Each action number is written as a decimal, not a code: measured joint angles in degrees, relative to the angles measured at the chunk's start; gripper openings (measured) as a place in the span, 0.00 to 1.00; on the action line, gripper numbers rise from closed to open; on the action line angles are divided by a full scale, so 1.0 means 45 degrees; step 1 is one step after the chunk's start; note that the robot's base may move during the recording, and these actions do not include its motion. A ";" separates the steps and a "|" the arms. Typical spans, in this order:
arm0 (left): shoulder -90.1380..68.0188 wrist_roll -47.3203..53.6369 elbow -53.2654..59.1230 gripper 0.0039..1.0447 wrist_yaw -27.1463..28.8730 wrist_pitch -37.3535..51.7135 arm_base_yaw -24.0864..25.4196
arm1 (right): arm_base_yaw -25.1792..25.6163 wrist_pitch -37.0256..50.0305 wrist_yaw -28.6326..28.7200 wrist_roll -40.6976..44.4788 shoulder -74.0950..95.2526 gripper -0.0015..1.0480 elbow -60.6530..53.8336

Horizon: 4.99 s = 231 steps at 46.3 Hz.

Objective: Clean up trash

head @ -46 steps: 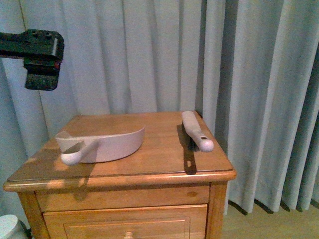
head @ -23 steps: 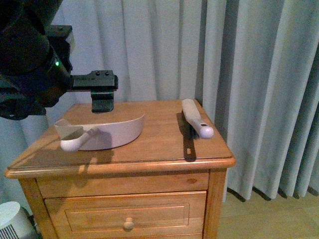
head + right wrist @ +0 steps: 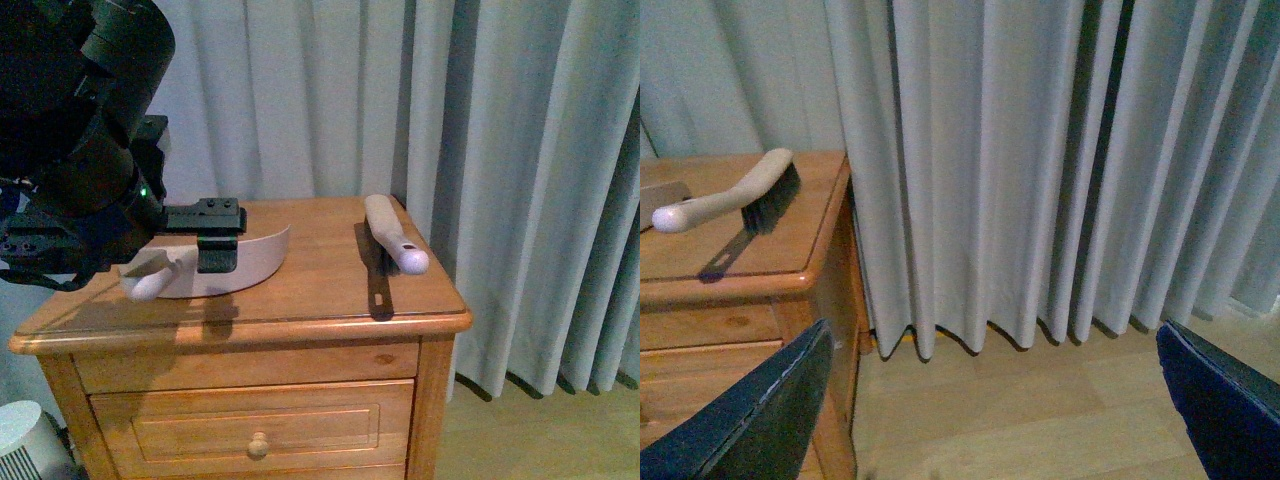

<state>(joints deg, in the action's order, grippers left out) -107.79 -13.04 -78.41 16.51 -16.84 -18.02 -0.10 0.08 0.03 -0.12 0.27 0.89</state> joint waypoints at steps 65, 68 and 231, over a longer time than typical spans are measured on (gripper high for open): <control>-0.0607 0.1447 0.0029 0.27 -0.0330 0.1520 0.0160 | 0.0000 0.0000 0.0000 0.0000 0.0000 0.93 0.0000; -0.0316 0.1535 0.0185 0.27 -0.0491 0.2021 0.0160 | 0.0000 0.0000 0.0000 0.0000 0.0000 0.93 0.0000; 1.9258 0.2497 1.3648 0.27 -0.4099 0.8524 0.2846 | -0.6479 -0.5134 -0.2302 -0.7019 2.7268 0.20 2.1852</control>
<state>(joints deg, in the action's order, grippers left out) -21.12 -1.80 -16.99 -1.93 21.52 -5.21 -29.26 -23.03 -10.33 -31.70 122.98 99.22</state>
